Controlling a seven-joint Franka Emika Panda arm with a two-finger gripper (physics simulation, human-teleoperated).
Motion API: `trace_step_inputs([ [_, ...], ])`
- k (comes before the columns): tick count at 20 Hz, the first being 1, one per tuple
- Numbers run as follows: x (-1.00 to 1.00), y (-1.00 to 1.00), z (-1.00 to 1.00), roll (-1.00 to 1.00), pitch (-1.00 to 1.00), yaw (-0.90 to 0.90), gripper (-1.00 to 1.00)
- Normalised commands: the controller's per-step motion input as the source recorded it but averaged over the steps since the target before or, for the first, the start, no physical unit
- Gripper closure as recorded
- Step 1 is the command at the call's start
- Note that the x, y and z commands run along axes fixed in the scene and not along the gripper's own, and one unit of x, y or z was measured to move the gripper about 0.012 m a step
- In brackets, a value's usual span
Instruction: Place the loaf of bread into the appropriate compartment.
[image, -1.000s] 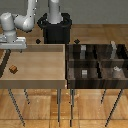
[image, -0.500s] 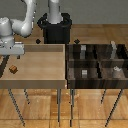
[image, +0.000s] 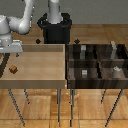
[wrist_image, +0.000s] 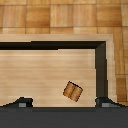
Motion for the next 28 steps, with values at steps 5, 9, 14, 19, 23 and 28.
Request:
trace_step_inputs([
  [5,-0.20,0.00,-0.20,0.00,0.00,0.00,-1.00],
  [9,0.00,0.00,-0.50,0.00,0.00,0.00,-1.00],
  [14,0.00,-0.05,-1.00,0.00,0.00,0.00,-1.00],
  [19,0.00,-0.20,-0.20,0.00,0.00,0.00,-1.00],
  [23,0.00,0.00,-0.50,0.00,0.00,0.00,-1.00],
  [28,0.00,0.00,-0.40,0.00,0.00,0.00,-1.00],
])
